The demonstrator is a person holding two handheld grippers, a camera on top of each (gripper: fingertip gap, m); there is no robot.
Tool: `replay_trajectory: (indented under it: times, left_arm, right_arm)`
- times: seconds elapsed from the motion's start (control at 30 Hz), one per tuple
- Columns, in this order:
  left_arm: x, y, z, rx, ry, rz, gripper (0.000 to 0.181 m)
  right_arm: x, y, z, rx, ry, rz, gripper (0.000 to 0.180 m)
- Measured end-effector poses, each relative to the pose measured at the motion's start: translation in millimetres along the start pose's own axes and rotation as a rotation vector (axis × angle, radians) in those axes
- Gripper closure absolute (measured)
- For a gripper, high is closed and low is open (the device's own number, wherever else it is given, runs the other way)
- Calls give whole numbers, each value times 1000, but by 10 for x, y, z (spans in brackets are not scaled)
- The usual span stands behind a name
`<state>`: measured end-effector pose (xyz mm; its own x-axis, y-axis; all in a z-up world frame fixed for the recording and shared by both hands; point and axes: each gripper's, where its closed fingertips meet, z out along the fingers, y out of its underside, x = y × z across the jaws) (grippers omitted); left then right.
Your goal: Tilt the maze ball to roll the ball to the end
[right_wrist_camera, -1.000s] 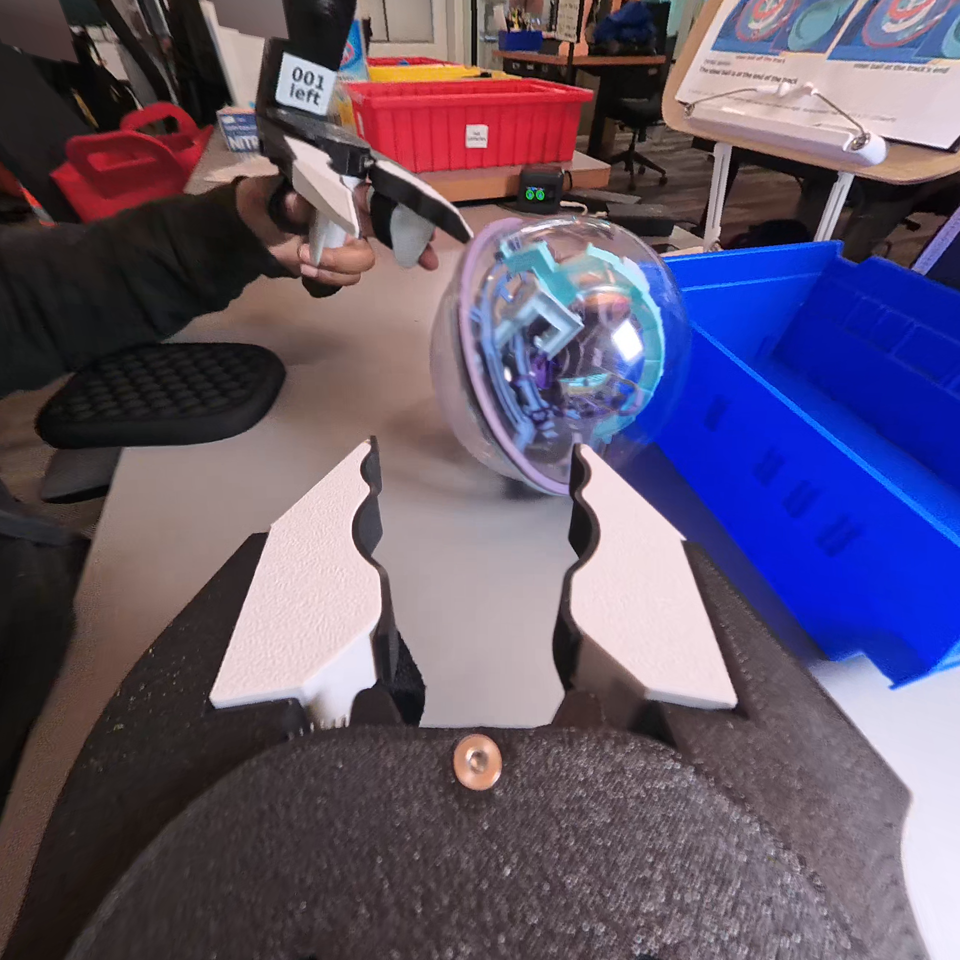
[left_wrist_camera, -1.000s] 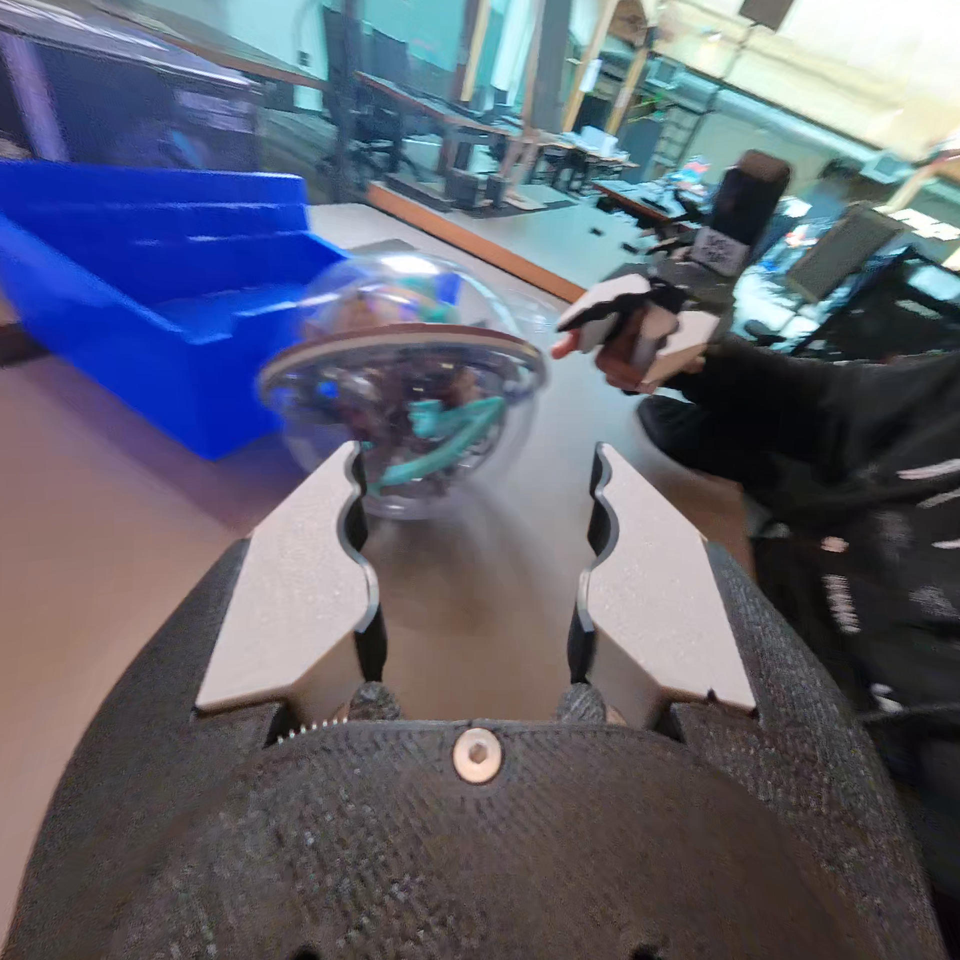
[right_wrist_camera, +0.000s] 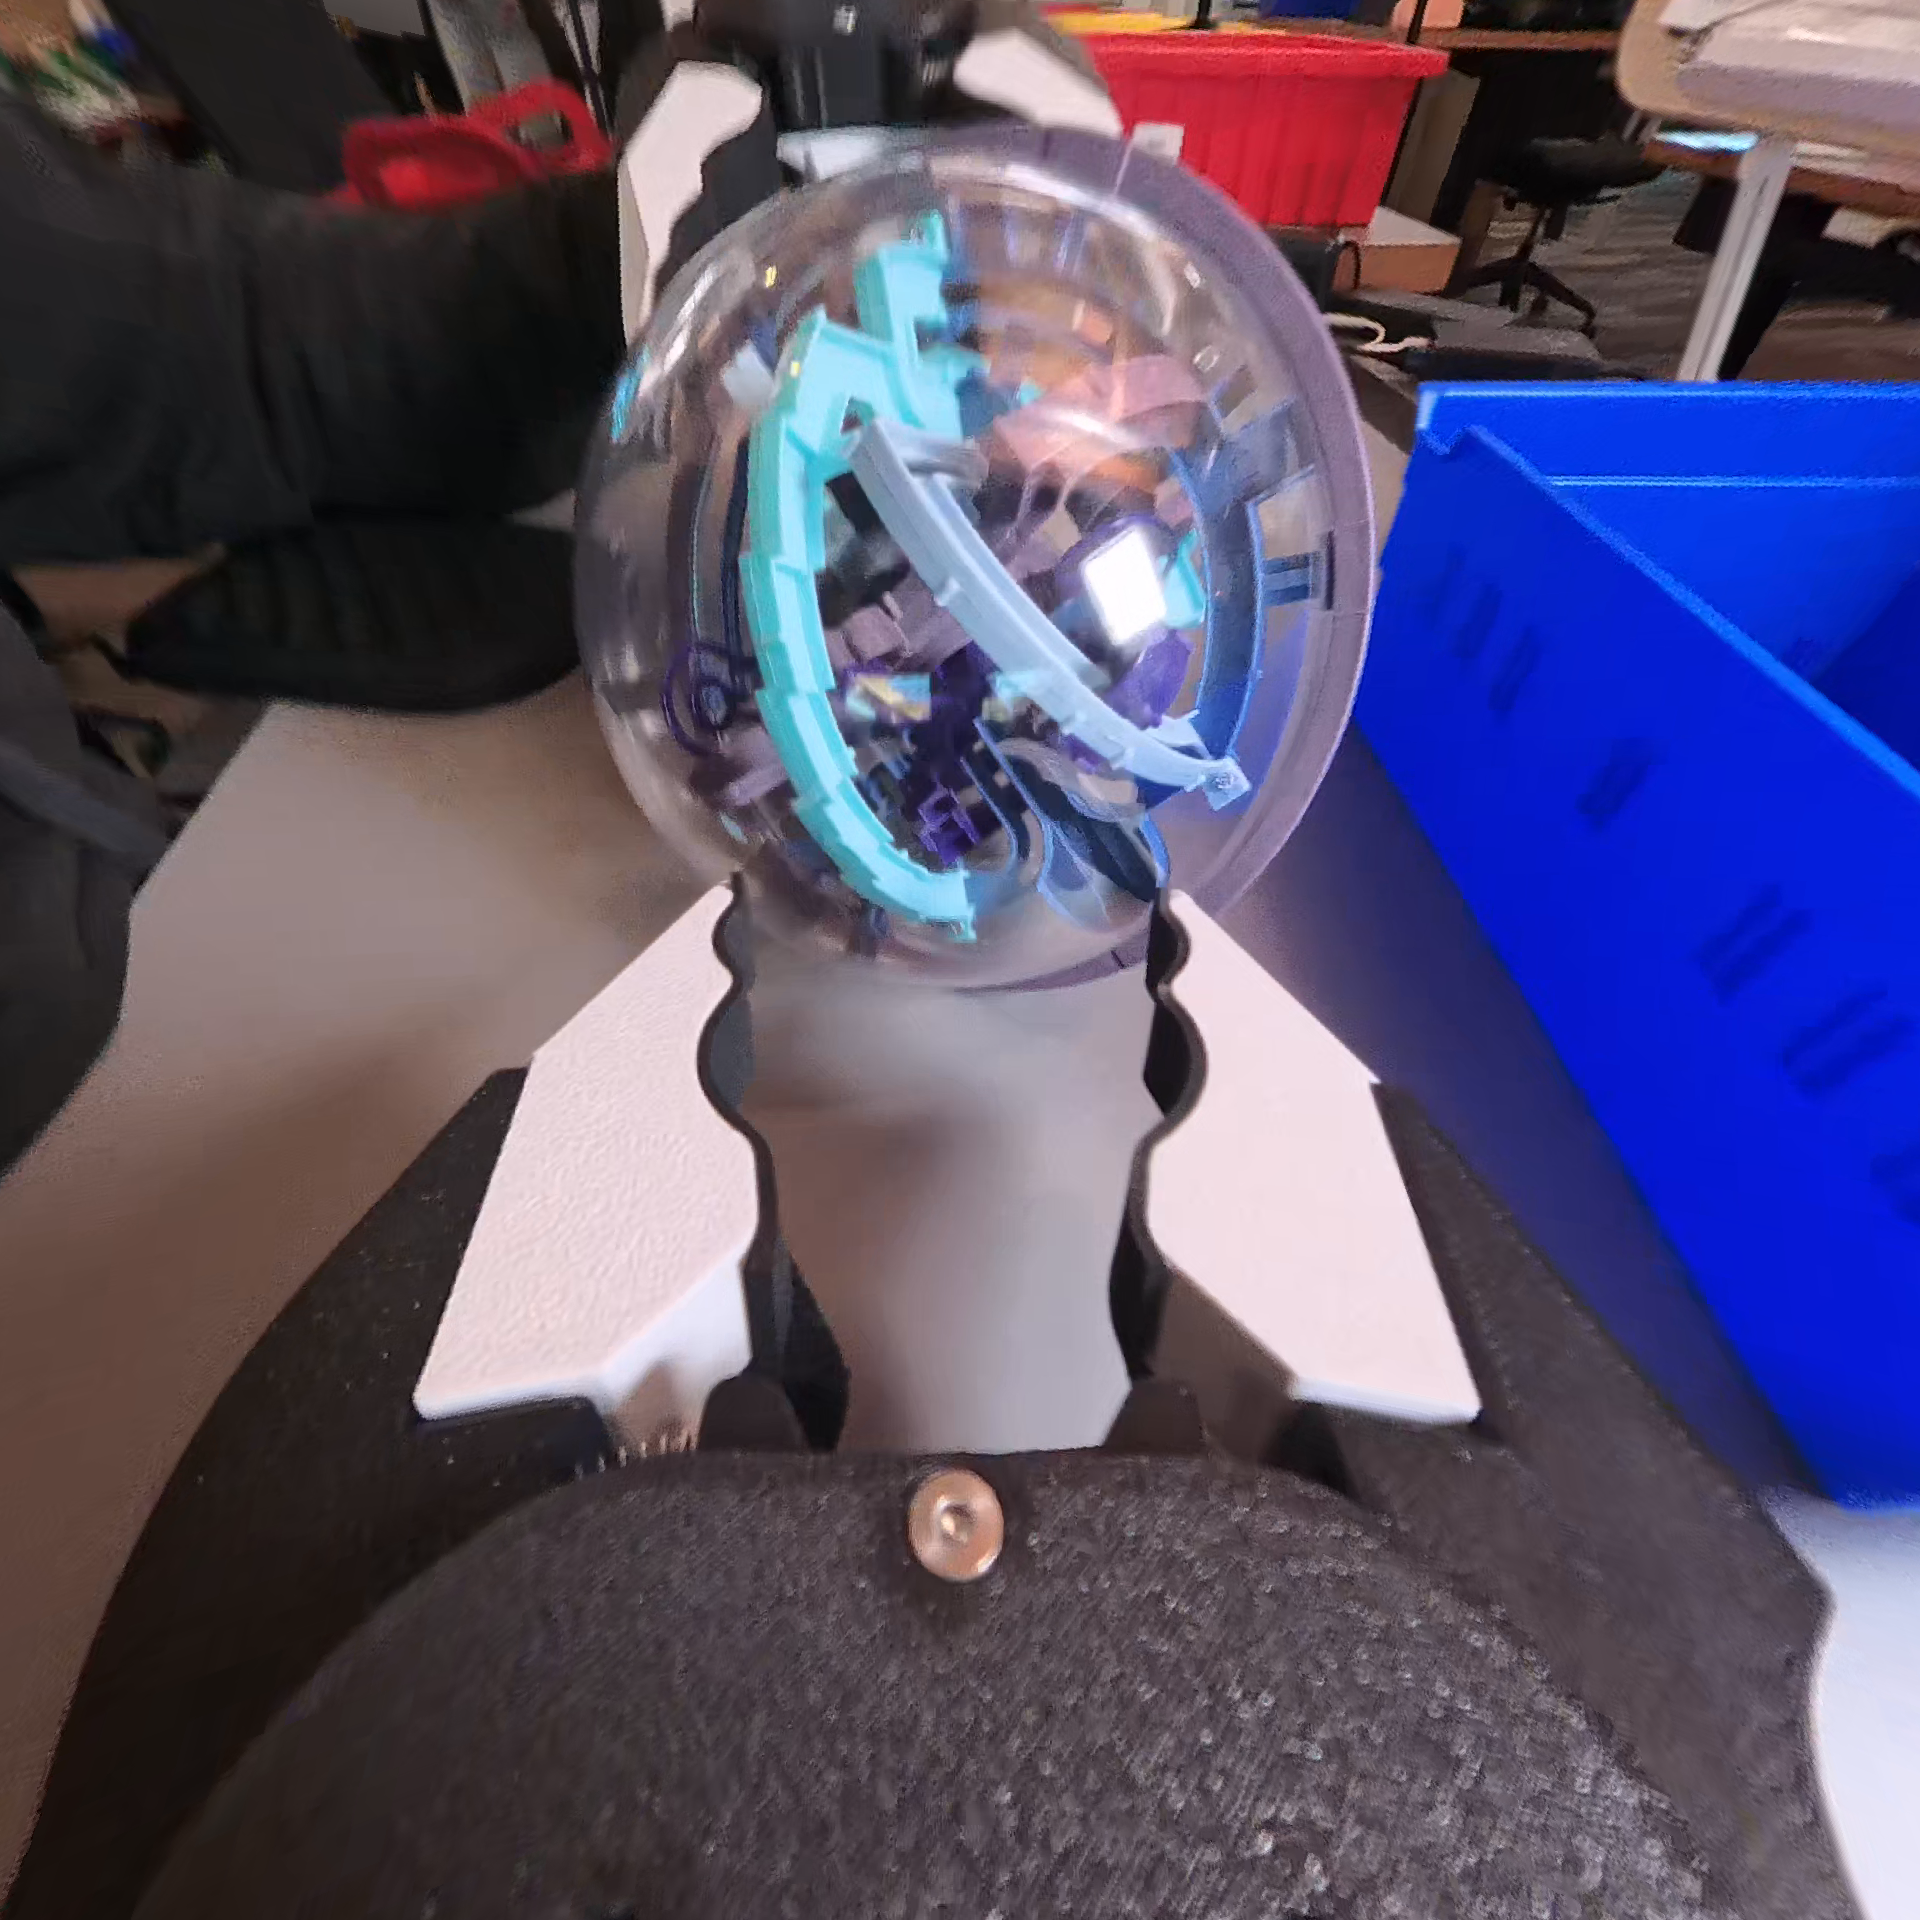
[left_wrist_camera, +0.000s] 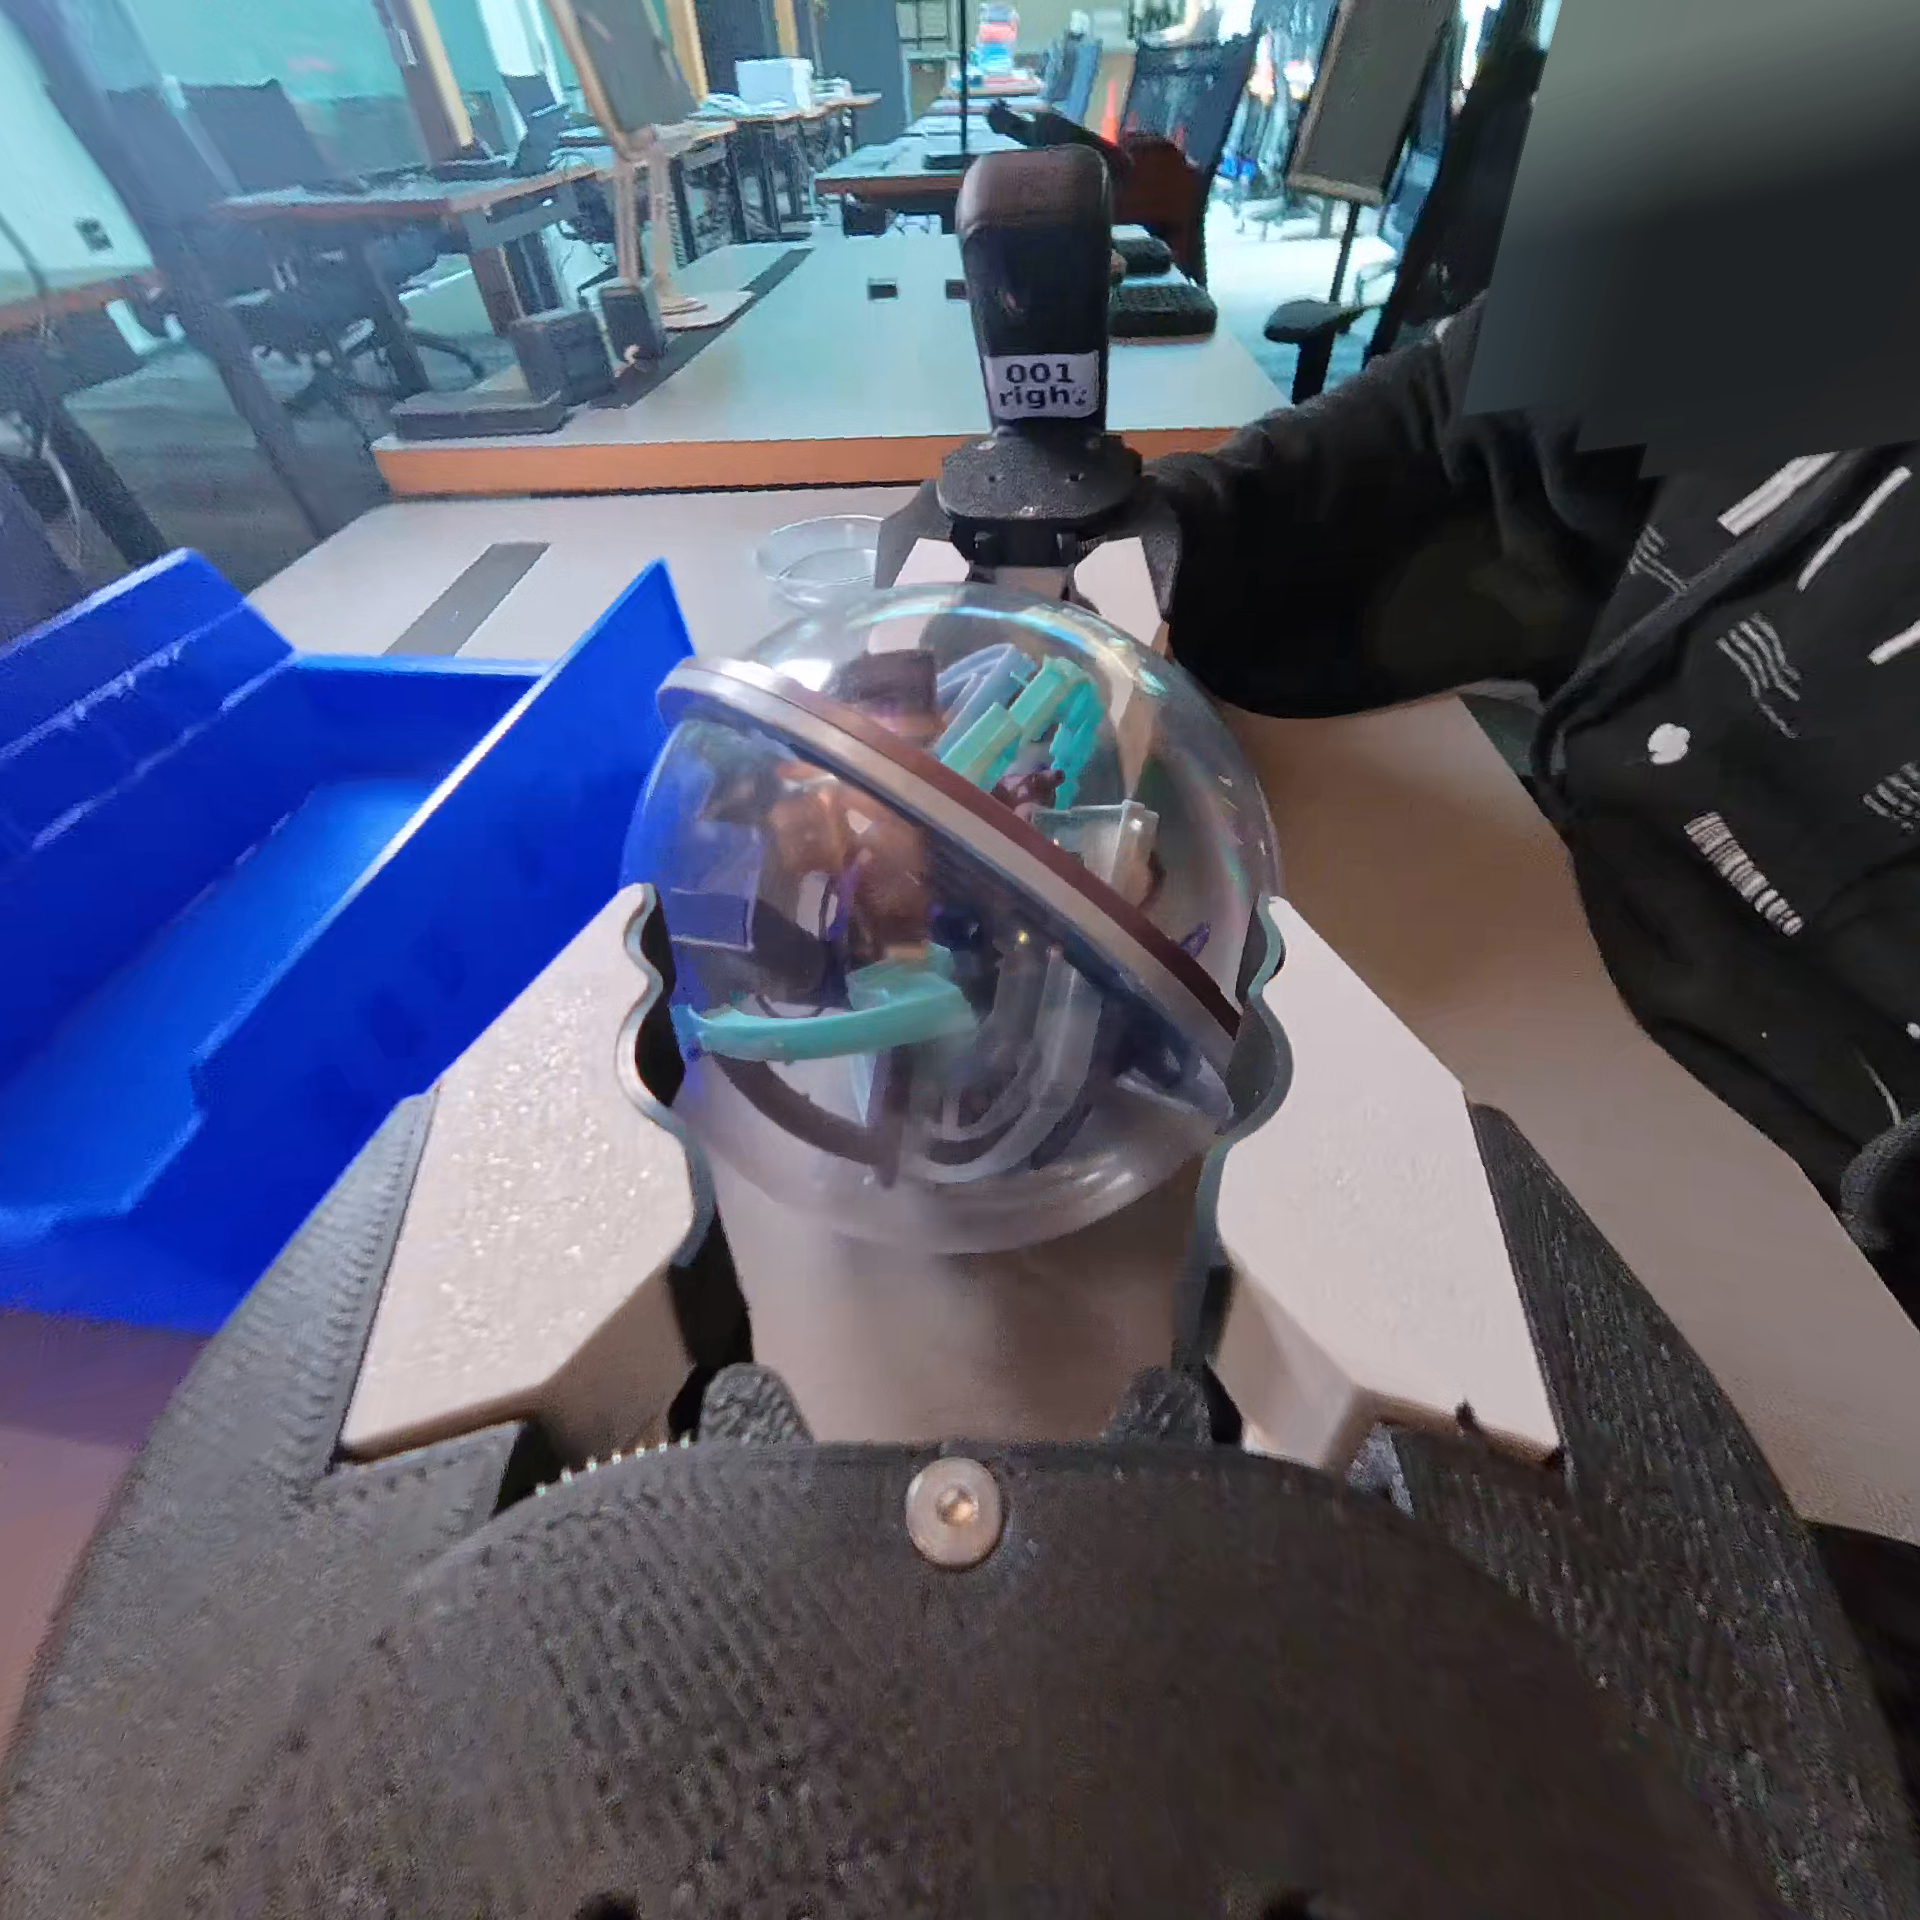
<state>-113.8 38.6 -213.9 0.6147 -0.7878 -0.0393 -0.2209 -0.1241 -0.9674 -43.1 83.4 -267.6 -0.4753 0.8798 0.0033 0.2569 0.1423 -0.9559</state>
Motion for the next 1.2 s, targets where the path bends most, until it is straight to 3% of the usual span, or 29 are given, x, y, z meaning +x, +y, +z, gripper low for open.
replay_trajectory:
  times: [0.1,0.17,0.2,0.3,0.33,0.4,0.5,0.57,0.67,0.77,0.83,0.9,0.97,1.03,1.2]
  left_arm:
    - [244,-180,31,16,28,106,88]
    - [371,-293,8,38,46,150,125]
    - [368,-330,3,38,18,159,132]
    - [399,-364,3,15,-33,182,178]
    - [410,-365,6,12,-42,167,181]
    - [391,-325,-1,-7,-65,99,177]
    - [245,-186,-60,-51,-138,-64,138]
    - [151,-48,-81,-72,-152,-238,122]
    - [275,100,23,-69,-13,-475,119]
    - [242,62,6,9,-8,-480,123]
    - [215,3,-51,41,-28,-419,146]
    - [216,-26,-77,40,-33,-370,150]
    - [272,-173,-104,99,-19,-284,166]
    - [294,-304,-142,128,-53,-158,170]
    - [325,-448,-239,131,-123,8,166]
  right_arm:
    - [-155,173,-77,-73,25,-115,133]
    - [-284,303,-125,-134,7,-182,163]
    - [-398,335,-150,-146,-41,-194,167]
    - [-576,348,-258,-180,-134,-170,159]
    - [-550,342,-303,-188,-132,-163,156]
    - [-459,305,-388,-173,-125,-104,148]
    - [-283,238,-425,-110,-119,57,123]
    - [-213,240,-388,-88,-146,152,114]
    - [-221,257,-314,-77,-231,236,114]
    - [-252,298,-278,-88,-227,203,123]
    - [-239,330,-263,-110,-167,122,145]
    - [-222,347,-243,-130,-102,19,164]
    - [-221,287,-211,-114,-29,-82,172]
    - [-159,194,-194,-96,99,-234,174]
    - [51,-173,-369,-96,576,-899,173]
